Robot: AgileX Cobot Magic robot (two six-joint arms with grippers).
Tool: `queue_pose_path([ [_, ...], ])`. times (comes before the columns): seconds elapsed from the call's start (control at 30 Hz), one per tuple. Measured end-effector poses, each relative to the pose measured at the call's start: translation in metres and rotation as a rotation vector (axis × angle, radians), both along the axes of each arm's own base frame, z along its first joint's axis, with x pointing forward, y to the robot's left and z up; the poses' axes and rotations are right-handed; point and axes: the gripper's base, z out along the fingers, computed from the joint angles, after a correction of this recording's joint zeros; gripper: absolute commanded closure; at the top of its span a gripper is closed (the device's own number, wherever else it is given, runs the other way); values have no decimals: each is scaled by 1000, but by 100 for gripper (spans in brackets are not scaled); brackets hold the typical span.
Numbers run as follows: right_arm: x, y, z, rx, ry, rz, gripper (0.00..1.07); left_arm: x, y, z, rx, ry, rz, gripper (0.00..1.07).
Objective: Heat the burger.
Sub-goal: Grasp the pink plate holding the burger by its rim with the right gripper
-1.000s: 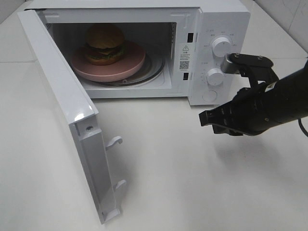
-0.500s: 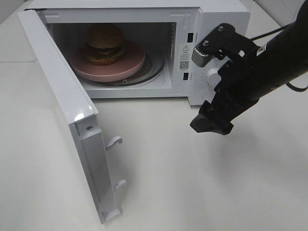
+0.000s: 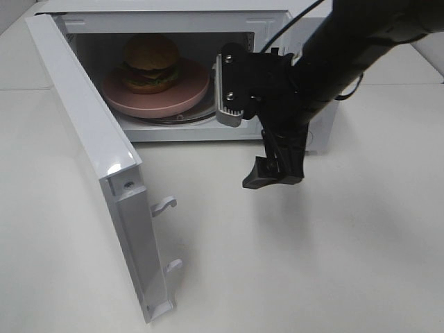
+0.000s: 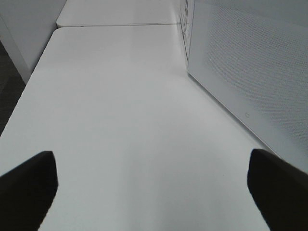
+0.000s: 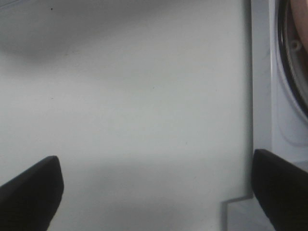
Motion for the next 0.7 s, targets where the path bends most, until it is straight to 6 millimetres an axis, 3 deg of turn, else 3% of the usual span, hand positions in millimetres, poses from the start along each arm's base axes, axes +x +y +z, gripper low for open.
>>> queue_pose_path([
  [0.3,27,45,-15,-51,-75,127,13,0,0,0,0,0,0,3],
  [0.7,50,74,-24,-89,-156,210,16,0,0,0,0,0,0,3],
])
